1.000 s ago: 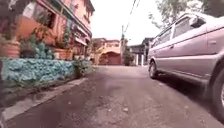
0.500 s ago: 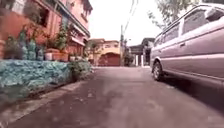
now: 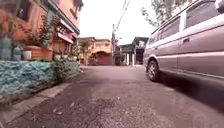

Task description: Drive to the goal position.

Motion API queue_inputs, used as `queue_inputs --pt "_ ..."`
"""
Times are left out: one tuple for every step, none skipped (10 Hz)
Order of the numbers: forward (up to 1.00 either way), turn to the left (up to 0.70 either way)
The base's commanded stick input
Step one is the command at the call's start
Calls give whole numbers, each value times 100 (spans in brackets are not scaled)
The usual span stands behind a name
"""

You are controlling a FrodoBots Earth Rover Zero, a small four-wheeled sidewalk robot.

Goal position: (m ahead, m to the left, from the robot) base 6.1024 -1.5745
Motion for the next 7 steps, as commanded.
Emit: queue_inputs --pt "85 9" --pt "85 9" --pt "85 9" --pt "85 9" --pt "85 9" --pt "85 9" --pt "85 -6"
